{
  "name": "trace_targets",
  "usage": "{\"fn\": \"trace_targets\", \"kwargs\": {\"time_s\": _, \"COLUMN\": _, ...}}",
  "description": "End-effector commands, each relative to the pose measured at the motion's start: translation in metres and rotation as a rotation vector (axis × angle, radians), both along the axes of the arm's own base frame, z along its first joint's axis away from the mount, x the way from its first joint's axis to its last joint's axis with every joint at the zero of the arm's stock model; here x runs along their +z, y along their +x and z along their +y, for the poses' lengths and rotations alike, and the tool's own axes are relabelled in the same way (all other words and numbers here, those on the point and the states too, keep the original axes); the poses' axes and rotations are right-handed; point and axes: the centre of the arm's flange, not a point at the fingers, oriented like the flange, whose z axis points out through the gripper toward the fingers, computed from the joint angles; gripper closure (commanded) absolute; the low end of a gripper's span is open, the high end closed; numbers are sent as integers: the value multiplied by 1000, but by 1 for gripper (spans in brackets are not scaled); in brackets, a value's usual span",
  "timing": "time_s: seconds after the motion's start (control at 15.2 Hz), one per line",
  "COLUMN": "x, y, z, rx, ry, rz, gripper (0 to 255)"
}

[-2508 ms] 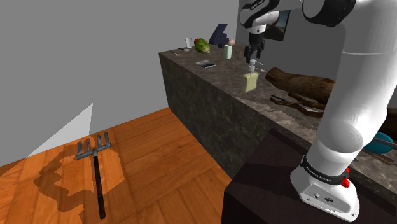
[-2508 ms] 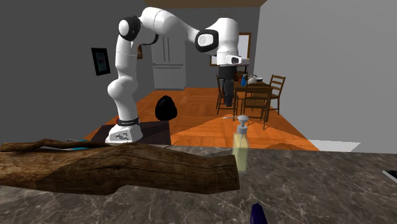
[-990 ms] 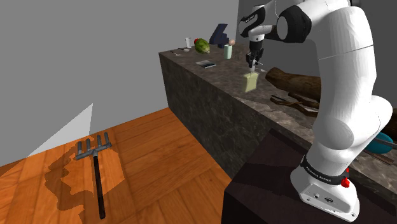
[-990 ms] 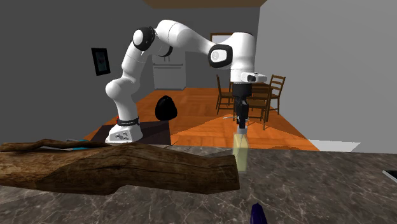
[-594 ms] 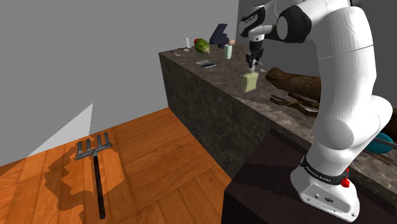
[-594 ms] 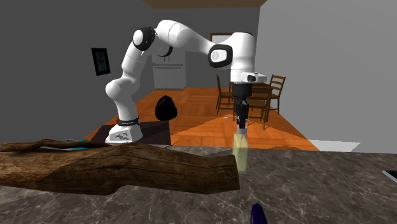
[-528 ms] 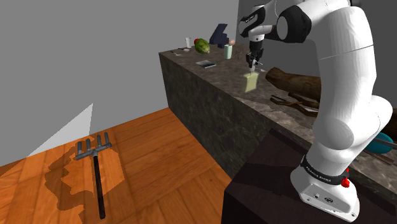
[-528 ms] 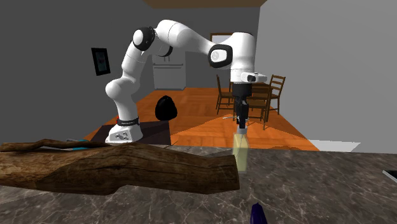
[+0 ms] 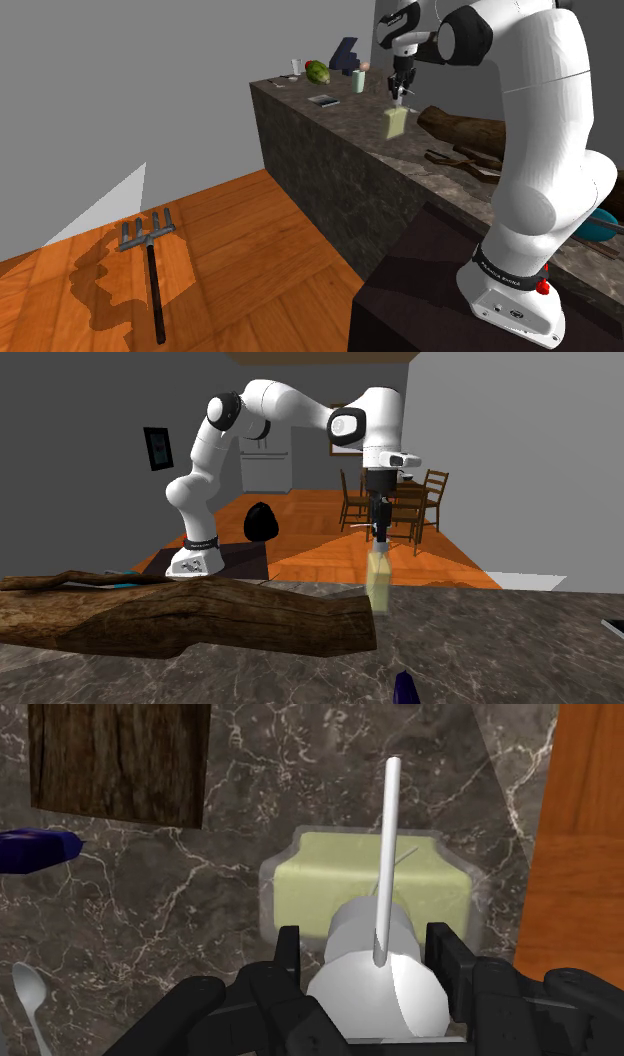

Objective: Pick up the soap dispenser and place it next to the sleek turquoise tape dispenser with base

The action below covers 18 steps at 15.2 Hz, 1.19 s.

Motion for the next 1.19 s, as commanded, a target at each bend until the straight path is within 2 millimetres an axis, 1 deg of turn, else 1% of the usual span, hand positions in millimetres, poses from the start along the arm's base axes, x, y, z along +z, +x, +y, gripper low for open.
{"fn": "trace_targets", "kwargs": {"time_s": 0.0, "x": 11, "y": 1, "z": 0, "rx": 0, "ry": 0, "rz": 0, "gripper": 255}}
{"fn": "trace_targets", "kwargs": {"time_s": 1.12, "x": 101, "y": 1, "z": 0, "rx": 0, "ry": 0, "rz": 0, "gripper": 255}}
